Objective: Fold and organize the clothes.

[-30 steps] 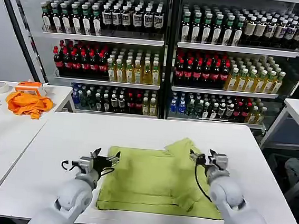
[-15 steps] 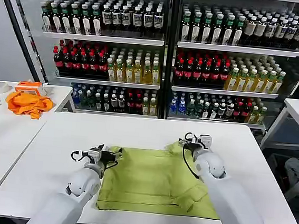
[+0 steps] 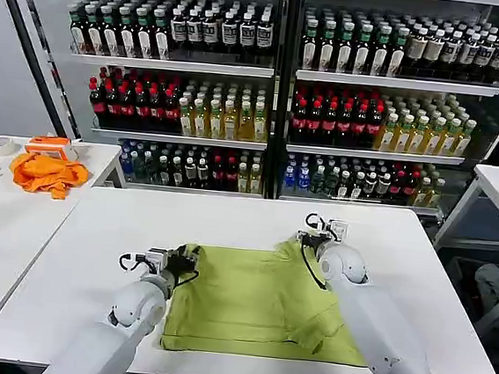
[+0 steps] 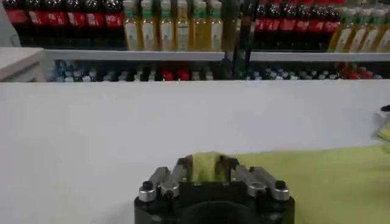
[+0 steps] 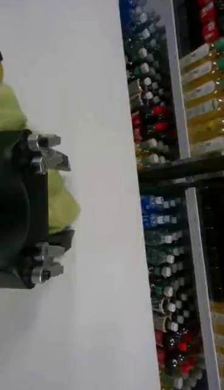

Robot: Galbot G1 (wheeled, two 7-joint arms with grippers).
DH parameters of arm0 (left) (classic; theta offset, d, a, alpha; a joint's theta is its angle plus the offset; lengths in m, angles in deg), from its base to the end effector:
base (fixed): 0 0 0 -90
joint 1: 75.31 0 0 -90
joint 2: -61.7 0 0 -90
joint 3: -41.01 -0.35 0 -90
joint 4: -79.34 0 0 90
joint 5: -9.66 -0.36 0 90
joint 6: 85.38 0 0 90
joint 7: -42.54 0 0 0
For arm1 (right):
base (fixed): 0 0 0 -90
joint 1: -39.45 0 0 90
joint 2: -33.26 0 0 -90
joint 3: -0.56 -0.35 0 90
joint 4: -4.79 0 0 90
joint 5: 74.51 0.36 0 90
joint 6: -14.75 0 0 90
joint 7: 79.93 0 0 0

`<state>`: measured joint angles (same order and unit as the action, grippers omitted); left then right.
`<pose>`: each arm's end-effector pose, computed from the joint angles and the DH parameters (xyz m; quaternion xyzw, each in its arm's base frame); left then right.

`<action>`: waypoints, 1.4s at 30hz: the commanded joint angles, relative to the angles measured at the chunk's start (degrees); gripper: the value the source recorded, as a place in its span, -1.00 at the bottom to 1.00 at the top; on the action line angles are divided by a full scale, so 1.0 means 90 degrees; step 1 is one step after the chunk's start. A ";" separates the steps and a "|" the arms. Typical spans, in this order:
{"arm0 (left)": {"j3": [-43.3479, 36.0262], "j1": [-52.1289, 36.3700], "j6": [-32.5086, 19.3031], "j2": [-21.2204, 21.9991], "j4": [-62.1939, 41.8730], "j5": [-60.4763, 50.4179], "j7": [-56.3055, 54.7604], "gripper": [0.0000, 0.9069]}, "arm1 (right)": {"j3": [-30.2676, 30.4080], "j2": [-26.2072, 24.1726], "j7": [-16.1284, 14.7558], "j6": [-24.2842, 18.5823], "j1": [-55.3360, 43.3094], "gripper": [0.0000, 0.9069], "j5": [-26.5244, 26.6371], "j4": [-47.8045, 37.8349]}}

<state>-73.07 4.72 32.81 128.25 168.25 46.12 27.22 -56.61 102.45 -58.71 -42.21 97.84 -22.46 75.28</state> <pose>0.3904 0.0073 -0.3231 -0.0746 -0.9604 0.0096 0.2683 0.5075 0.0049 -0.2806 0.0462 -0.9442 -0.0494 0.3223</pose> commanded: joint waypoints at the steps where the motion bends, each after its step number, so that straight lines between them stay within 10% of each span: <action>1: 0.0012 0.0033 -0.0020 -0.0022 0.0043 0.0212 0.0117 -0.96 | 0.0043 0.0058 -0.0062 0.0019 -0.0044 -1.00 0.0157 -0.0138; 21: 0.0373 0.0475 -0.0980 -0.0281 0.0873 0.0565 0.0250 -0.96 | -0.0742 -0.0367 0.0046 -0.0082 0.0989 -1.00 -0.0116 0.2029; 42: 0.1078 0.2460 -0.0869 -0.0711 0.2483 0.0315 0.0309 -0.96 | -0.2476 -0.1430 0.0109 0.0009 0.4427 -1.00 -0.0507 0.5748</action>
<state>-65.97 17.51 25.33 122.64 183.98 49.74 29.71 -72.60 92.06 -57.63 -42.14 124.88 -25.27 114.49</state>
